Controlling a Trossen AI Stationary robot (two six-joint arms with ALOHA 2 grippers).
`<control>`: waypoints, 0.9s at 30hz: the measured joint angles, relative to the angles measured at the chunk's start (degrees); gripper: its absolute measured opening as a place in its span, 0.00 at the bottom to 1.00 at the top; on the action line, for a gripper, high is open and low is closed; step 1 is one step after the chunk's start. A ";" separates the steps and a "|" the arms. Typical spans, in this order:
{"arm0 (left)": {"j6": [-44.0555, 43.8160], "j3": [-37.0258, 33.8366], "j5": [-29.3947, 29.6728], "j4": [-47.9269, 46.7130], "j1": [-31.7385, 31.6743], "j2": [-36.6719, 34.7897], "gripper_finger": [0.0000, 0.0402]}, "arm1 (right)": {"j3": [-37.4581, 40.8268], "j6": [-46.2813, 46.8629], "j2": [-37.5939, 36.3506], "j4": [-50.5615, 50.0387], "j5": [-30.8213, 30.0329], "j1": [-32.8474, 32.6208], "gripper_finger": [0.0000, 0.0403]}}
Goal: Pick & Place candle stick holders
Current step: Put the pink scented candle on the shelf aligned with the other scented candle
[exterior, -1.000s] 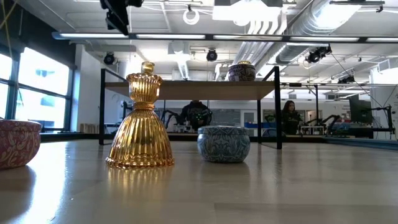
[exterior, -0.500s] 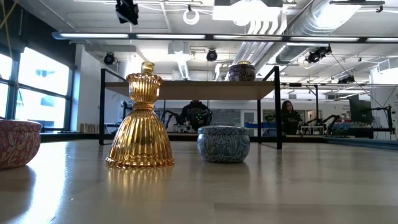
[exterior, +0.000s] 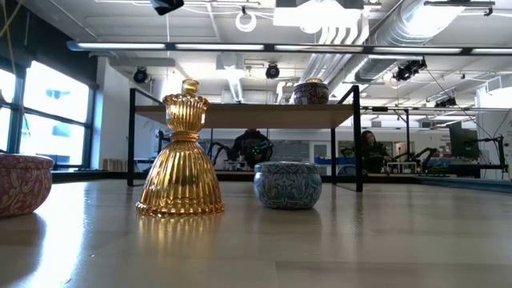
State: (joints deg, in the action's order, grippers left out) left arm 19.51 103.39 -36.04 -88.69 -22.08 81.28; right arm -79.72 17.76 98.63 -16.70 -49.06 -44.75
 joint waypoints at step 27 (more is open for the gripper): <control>-30.44 -33.26 36.48 23.20 52.12 -0.70 0.98 | 0.00 -1.99 0.00 -1.06 1.05 -0.04 0.99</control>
State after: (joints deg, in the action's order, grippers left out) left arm -10.93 70.13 0.44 -65.49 30.04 80.58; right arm -79.72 15.77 98.63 -17.76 -48.01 -44.80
